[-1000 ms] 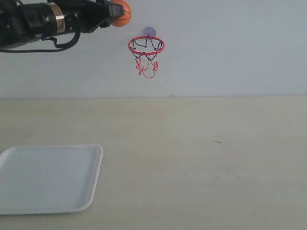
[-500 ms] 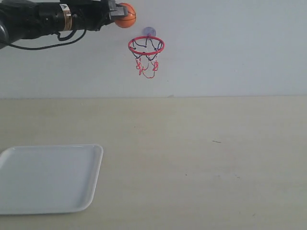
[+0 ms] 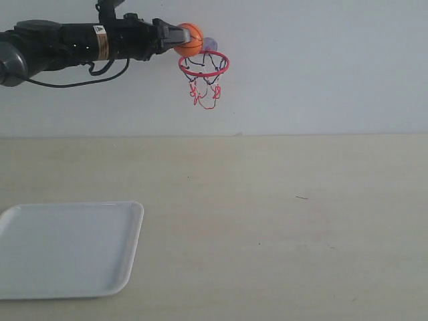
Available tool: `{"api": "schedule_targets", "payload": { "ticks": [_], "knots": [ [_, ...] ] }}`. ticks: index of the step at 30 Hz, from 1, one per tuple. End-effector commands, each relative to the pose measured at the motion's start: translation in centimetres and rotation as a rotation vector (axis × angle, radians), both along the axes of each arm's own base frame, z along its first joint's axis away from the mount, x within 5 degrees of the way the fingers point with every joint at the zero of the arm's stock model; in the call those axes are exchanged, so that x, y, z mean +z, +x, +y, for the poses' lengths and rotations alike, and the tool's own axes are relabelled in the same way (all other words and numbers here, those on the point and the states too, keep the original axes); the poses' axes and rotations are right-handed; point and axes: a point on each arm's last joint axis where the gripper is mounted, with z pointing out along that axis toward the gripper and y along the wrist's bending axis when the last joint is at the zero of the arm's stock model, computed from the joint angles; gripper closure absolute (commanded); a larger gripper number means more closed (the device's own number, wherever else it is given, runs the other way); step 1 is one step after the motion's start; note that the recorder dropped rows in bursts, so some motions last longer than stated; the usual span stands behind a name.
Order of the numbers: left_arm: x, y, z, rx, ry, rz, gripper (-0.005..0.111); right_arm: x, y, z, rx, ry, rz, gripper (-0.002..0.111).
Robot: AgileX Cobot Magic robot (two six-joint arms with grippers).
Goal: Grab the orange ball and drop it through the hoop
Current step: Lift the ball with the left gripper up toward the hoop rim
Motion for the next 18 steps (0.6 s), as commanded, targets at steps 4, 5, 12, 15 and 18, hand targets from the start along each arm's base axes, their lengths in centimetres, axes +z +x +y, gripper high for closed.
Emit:
{"api": "schedule_targets", "payload": {
  "ticks": [4,5,12,15,18],
  "knots": [
    [0.8,-0.1,-1.0,0.005,0.114,-0.188,0.103,0.1,0.0,0.0,-0.002,-0.002,-0.008,0.109],
    [0.8,-0.1,-1.0,0.007,0.123,-0.201,0.103,0.1,0.0,0.0,-0.002,-0.002,-0.008,0.109],
    [0.9,0.0,-1.2,0.021,0.124,-0.221,0.103,0.1,0.0,0.0,-0.002,-0.002,-0.008,0.109],
    [0.5,-0.1,-1.7,0.004,0.135,-0.222,0.103,0.1,0.0,0.0,-0.002,-0.002,-0.008,0.109],
    [0.1,-0.2,-2.4,-0.021,0.182,-0.277,0.103,0.1,0.0,0.0,-0.002,-0.002,-0.008,0.109]
  ]
}}
